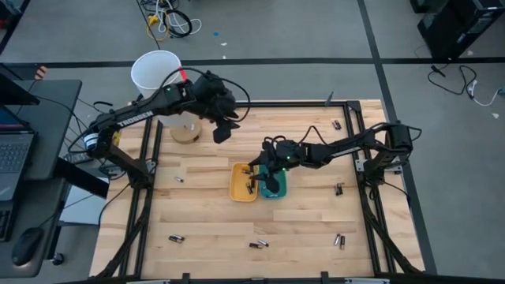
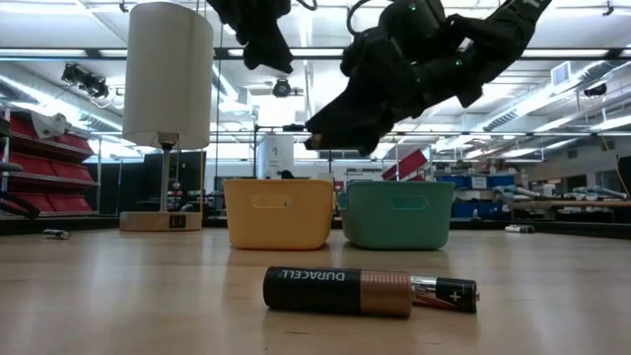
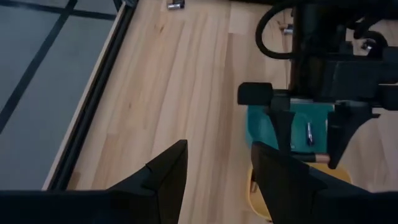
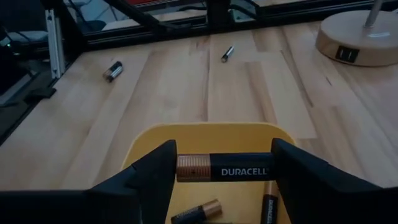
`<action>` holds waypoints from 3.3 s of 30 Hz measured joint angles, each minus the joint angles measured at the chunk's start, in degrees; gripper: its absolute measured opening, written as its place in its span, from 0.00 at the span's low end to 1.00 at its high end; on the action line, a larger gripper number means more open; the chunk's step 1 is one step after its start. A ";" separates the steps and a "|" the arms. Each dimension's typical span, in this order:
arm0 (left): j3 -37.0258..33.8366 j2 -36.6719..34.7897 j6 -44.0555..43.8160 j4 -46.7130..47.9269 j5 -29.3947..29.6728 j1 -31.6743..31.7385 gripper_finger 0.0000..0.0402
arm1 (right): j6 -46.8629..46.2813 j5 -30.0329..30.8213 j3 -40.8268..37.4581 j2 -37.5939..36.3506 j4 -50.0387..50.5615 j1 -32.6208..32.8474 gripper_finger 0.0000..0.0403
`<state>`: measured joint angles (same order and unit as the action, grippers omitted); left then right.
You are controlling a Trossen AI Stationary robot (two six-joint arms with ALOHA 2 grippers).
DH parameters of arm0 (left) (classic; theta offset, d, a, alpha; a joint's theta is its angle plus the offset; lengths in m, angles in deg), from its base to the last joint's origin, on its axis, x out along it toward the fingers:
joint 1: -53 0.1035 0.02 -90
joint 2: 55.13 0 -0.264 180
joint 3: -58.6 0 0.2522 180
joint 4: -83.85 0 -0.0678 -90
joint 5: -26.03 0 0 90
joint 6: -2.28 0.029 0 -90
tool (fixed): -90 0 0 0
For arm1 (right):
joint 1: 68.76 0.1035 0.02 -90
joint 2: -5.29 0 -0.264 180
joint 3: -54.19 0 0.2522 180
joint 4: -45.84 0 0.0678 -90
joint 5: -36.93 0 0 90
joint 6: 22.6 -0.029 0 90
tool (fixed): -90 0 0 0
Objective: Sort batteries
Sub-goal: Put the black battery into the yellow bin, then put the silver battery into the blue bin
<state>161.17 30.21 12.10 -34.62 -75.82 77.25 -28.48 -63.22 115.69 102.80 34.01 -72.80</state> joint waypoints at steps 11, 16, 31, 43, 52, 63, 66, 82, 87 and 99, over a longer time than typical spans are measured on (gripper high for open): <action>0.00 0.00 0.67 6.02 2.86 -0.43 0.48 | 4.58 0.01 2.38 -0.09 0.08 -2.18 0.79; -0.17 0.00 2.71 10.80 2.72 -1.54 0.48 | 1.70 2.47 2.85 -2.20 0.43 -4.56 0.84; -43.51 -17.00 0.05 -26.39 -9.61 -4.33 0.48 | 8.98 2.62 2.87 -19.58 30.81 -14.17 0.80; -70.24 -16.28 -6.85 -62.45 -2.70 -13.24 0.48 | 9.27 3.03 2.85 -23.79 33.60 -17.08 0.79; -74.33 -14.53 -10.38 -66.43 0.68 -15.27 0.60 | 8.58 3.04 2.85 -23.36 36.49 -16.73 0.79; -74.18 -1.79 -11.65 -82.65 0.69 -17.31 0.97 | 6.49 3.04 2.85 -23.32 36.59 -15.92 0.79; -74.18 2.01 -11.86 -84.86 0.73 -17.30 0.98 | 6.01 3.04 2.85 -23.30 36.80 -15.57 0.78; -73.83 17.01 -13.64 -105.49 3.00 -18.96 0.97 | 5.83 3.04 2.85 -23.28 38.94 -15.53 0.76; -73.85 20.39 -11.27 -110.07 4.94 -20.39 0.97 | 5.83 3.04 2.85 -23.28 39.57 -15.53 0.76; -73.83 20.85 -9.68 -109.96 8.40 -21.89 0.95 | 5.96 3.04 2.85 -23.28 39.55 -15.53 0.75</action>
<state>87.34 51.06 2.42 -144.59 -67.42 55.36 -22.52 -60.19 118.54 79.53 73.56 -88.33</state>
